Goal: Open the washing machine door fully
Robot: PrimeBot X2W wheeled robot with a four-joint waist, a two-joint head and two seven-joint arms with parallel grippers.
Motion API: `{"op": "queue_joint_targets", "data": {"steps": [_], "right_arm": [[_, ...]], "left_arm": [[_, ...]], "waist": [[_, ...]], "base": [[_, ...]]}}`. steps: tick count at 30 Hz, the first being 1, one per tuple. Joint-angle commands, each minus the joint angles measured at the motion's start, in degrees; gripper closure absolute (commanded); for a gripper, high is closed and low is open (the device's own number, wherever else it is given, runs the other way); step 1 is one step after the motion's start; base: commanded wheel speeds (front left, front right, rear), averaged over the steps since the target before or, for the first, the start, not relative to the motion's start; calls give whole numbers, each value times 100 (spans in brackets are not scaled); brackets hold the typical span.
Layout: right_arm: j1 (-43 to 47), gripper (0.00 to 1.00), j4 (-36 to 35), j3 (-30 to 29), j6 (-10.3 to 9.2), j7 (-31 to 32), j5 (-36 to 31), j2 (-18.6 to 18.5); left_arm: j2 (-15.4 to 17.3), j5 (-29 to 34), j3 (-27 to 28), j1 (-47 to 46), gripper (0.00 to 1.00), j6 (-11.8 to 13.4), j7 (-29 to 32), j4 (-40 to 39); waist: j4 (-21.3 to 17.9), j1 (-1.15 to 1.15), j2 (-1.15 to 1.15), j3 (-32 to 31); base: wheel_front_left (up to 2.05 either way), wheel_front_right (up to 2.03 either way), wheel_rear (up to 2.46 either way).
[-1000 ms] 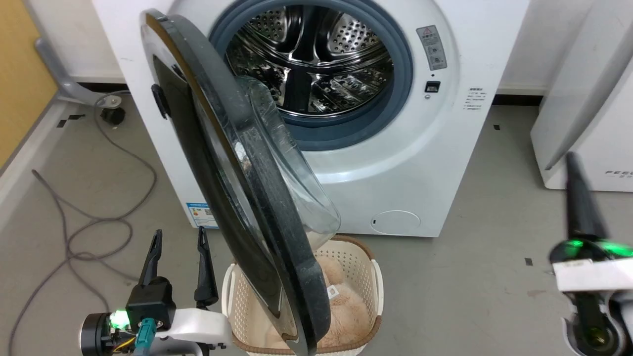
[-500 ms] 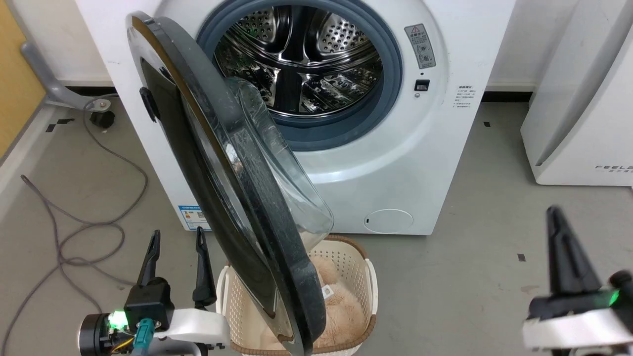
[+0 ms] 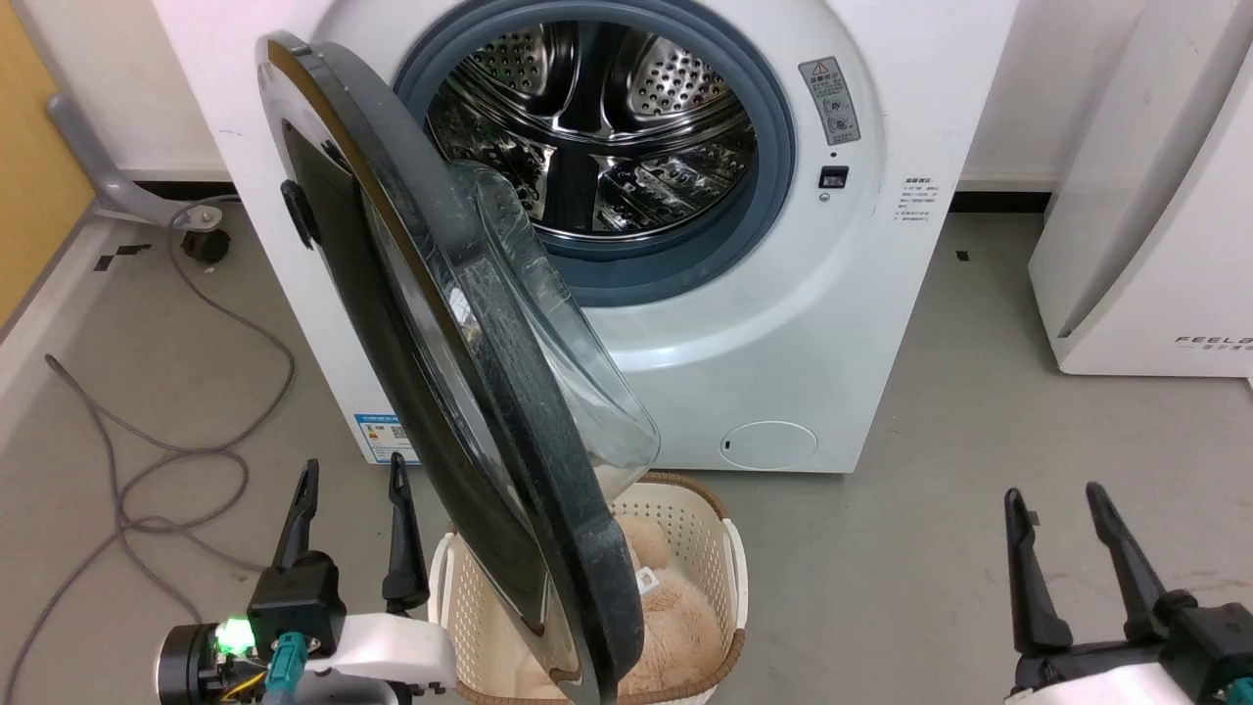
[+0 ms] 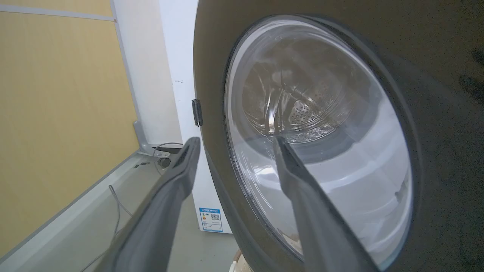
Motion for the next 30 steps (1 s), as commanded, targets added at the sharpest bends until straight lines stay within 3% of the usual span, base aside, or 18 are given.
{"op": "queue_joint_targets", "data": {"steps": [1, 2, 3, 5, 11, 19, 30], "right_arm": [[73, 0, 32, 4, 30, -25, -29, 39], [79, 0, 45, 6, 30, -25, -43, 41], [80, 0, 55, 8, 30, -25, -56, 43], [79, 0, 64, 11, 30, -25, -57, 45], [103, 0, 62, 22, 30, -25, -22, 46], [138, 0, 59, 87, 30, -25, 7, 47], [149, 0, 43, 132, 30, -25, 32, 47]], "left_arm": [[7, 47, 22, 96, 0, 25, -32, 8], [7, 43, 31, 88, 0, 26, -32, 17], [7, 45, 48, 69, 17, 38, -32, -3], [7, 69, 70, 41, 100, 71, -32, -104], [60, 124, 152, -87, 100, 106, -32, -516], [102, 205, -71, -328, 100, -37, -32, -1739], [63, 276, -1246, -606, 100, -475, -32, -2833]], "waist": [[2, 0, 0, -2], [3, 0, 0, -5], [4, 0, 0, -7], [8, 0, 0, -12], [36, 0, 0, -38], [61, 0, 0, -64], [62, 0, 0, -78]], "base": [[0, 0, 0], [0, 0, 0], [0, 0, 0], [0, 0, 0], [0, 0, 0], [0, 0, 0], [0, 0, 0]]}}
